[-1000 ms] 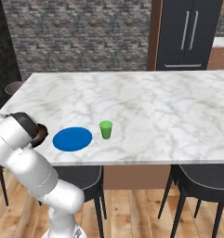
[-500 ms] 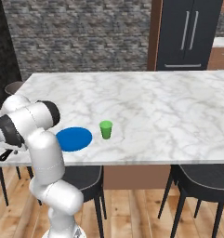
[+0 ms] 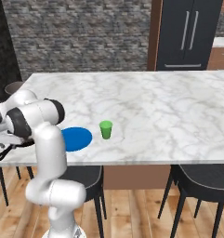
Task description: Pick up the pan with the steak in it and place it on the dining table. Then place the steak on the plate.
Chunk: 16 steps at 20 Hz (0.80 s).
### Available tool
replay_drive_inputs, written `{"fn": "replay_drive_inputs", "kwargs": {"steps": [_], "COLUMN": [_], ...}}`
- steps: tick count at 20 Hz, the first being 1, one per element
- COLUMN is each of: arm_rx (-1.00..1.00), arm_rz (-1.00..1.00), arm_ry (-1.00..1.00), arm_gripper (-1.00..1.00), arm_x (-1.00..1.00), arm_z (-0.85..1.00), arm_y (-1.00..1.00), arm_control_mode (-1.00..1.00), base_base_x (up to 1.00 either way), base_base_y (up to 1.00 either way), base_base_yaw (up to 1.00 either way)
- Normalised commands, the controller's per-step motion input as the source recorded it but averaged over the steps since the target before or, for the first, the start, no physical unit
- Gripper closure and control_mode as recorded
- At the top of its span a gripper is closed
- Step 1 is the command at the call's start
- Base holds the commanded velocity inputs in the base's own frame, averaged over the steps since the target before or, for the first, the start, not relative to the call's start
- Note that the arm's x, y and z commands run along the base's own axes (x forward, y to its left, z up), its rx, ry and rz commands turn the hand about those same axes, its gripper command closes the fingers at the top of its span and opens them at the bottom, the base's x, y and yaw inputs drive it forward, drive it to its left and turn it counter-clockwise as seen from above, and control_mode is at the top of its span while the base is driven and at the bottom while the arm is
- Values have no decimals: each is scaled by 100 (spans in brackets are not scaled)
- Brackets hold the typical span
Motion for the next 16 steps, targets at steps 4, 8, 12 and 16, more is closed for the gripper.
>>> {"fn": "replay_drive_inputs", "kwargs": {"steps": [4, 8, 12, 16], "arm_rx": [0, 1, 3, 5], "arm_rz": [-4, -8, -13, -13], "arm_ry": [-1, 0, 0, 0], "arm_gripper": [-100, -100, -100, -100], "arm_x": [0, -13, -26, -36], "arm_z": [0, 9, 23, 31], "arm_y": [-6, -29, -56, -69], "arm_control_mode": [-100, -100, -100, -100], "base_base_x": [0, 0, 0, 0], "base_base_y": [0, 0, 0, 0], "base_base_yaw": [0, 0, 0, 0]}}
